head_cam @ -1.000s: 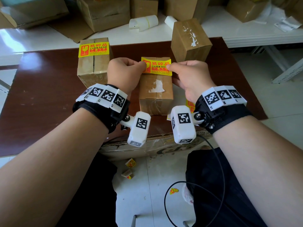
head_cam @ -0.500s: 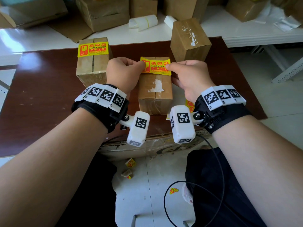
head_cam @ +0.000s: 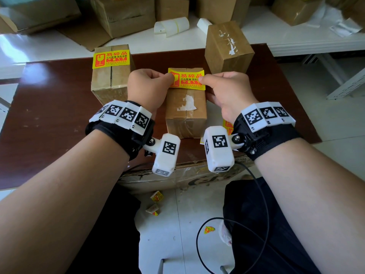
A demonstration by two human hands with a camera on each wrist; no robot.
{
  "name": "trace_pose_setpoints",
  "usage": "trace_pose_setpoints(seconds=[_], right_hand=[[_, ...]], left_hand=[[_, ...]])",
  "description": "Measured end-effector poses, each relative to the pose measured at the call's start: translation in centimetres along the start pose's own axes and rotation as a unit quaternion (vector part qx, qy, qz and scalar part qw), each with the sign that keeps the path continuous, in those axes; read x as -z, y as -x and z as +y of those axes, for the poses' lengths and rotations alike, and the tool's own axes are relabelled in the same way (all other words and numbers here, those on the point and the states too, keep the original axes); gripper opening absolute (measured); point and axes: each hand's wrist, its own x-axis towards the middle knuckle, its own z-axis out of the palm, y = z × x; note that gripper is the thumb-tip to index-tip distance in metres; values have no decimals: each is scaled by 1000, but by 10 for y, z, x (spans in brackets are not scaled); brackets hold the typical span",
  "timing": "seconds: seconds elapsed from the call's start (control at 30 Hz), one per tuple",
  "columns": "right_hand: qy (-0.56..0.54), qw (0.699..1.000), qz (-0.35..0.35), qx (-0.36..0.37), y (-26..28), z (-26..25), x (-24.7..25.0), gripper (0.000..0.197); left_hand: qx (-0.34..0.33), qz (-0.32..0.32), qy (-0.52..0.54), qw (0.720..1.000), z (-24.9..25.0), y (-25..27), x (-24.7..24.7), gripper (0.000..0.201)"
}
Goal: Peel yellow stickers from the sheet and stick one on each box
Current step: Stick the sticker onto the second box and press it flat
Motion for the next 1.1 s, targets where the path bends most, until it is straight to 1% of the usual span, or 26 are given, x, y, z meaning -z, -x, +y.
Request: trace_pose_setpoints(seconds=[0.13,0.27,0.47,0.57,0.77,0.8,0.83,0.9,0.93,0.97,1.0,1.07,1.1], right_hand=[[-2,1000,-1,1,-2,0,1,30],[0,1000,-1,-1,-1,0,1,26],[0,1000,-1,-6,2,-2,1,30],[2,1000,1,-8,2,-2,1,27],[8,1000,4,-8,2,-1,2,33],[6,1000,6,-7,3,-1,1,36],[3,1000,8,-9,3,-1,1,43],[-7,1000,11,-14,2,-1,0,67],[-10,1000,11,-15,1,0,0,75],[-7,1000,8,-18,2,-1,0,76],[-2,1000,2,-22,5,-4,0,72],[11,999,-12,-35,12,-8,0,54],[14,999,-18,-44,14,-9,1,47]], left_hand=[[-2,3,-2,1000,0,-1,0,19],[-3,2,0,1000,-1,0,0,19],[1,5,-6,1000,0,0,0,14],[5,4,-7,1000,1,0,0,14],[9,2,4,1000,0,1,-1,16],[11,0,6,1000,-1,0,-1,16],[11,-1,8,1000,-1,-1,-1,16],[14,-8,13,1000,-1,-1,-1,13],[18,-16,14,1000,-1,0,-1,13],[24,-24,14,999,0,1,-2,14],[32,-33,13,999,0,3,-2,18],[41,-47,17,998,0,4,-4,28],[46,-52,24,997,-1,4,-4,29]])
